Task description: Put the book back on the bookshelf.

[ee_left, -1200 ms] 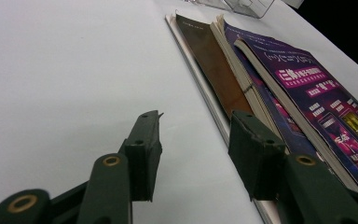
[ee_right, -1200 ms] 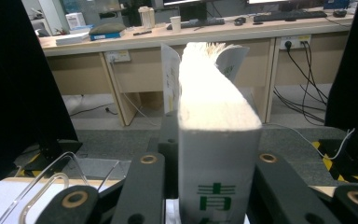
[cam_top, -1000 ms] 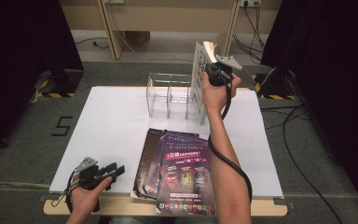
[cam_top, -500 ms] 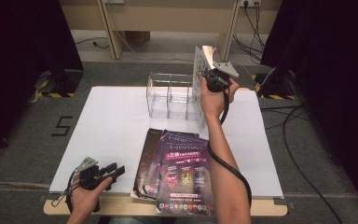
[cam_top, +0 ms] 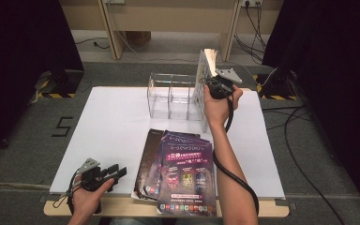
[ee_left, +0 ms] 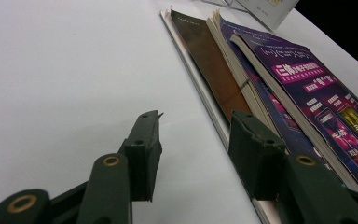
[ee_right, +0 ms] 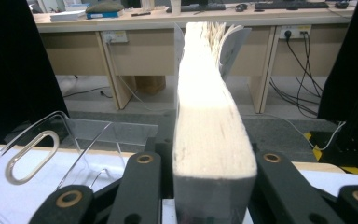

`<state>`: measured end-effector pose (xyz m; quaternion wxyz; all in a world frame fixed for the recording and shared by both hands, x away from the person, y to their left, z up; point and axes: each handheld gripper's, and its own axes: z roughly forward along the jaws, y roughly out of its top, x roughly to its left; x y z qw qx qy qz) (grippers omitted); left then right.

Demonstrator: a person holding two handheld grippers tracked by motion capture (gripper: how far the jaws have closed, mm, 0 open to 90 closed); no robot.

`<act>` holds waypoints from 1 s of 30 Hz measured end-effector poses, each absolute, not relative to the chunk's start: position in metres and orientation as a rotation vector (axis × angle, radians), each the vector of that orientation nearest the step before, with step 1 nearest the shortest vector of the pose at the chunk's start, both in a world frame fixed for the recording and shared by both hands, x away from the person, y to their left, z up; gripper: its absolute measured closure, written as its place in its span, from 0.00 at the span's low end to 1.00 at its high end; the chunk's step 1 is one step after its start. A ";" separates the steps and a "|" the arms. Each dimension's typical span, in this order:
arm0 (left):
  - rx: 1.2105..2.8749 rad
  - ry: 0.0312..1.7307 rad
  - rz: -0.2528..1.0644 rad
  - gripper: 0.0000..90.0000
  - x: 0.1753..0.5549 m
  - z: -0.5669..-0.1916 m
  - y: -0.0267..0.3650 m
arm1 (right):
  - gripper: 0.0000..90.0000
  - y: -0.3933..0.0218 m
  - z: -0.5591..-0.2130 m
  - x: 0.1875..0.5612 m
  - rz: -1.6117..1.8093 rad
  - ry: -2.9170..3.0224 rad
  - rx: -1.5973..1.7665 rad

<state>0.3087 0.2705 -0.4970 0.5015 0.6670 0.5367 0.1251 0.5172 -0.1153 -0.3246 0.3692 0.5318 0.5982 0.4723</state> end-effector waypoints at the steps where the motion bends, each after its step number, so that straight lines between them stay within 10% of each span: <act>1: 1.611 1.297 0.302 0.59 0.309 -0.497 0.270 | 0.79 -0.115 -0.324 0.516 1.212 1.536 1.367; 17: 1.613 1.295 0.298 0.58 0.308 -0.497 0.271 | 0.71 -0.124 -0.306 0.522 1.220 1.624 1.419; 30: 1.617 1.291 0.296 0.58 0.308 -0.497 0.270 | 0.82 -0.123 -0.300 0.533 1.125 1.683 1.495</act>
